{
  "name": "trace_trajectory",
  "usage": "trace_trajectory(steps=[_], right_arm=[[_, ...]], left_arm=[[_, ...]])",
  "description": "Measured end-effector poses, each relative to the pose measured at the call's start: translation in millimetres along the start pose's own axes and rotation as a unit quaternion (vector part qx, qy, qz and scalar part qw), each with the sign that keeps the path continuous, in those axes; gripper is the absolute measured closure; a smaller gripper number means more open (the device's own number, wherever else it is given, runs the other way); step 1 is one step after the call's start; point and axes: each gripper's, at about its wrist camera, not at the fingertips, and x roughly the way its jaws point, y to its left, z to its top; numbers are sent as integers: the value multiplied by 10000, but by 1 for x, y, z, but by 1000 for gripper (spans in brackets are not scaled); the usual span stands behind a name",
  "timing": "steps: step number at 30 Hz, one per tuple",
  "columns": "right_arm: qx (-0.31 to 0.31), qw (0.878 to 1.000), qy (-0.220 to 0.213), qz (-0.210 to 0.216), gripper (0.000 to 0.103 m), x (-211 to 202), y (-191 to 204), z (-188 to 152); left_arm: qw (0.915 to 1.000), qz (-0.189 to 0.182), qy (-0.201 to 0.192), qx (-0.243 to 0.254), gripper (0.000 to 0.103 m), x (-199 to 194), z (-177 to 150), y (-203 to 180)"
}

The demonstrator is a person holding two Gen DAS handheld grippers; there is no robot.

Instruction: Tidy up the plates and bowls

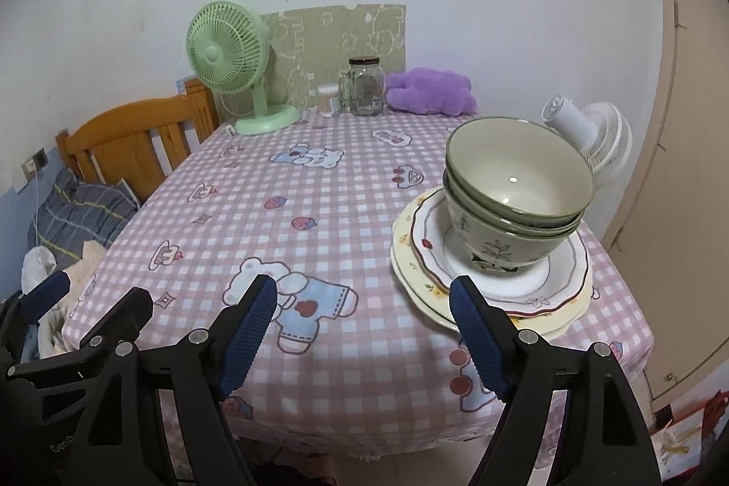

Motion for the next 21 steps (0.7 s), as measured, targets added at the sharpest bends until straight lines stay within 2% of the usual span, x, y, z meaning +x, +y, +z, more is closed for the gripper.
trace_trajectory(steps=[21], right_arm=[[35,9999,-131,-68,22,-12,-6,1]], left_arm=[[9999,-33,-111,57,0,-9,-1,-7]])
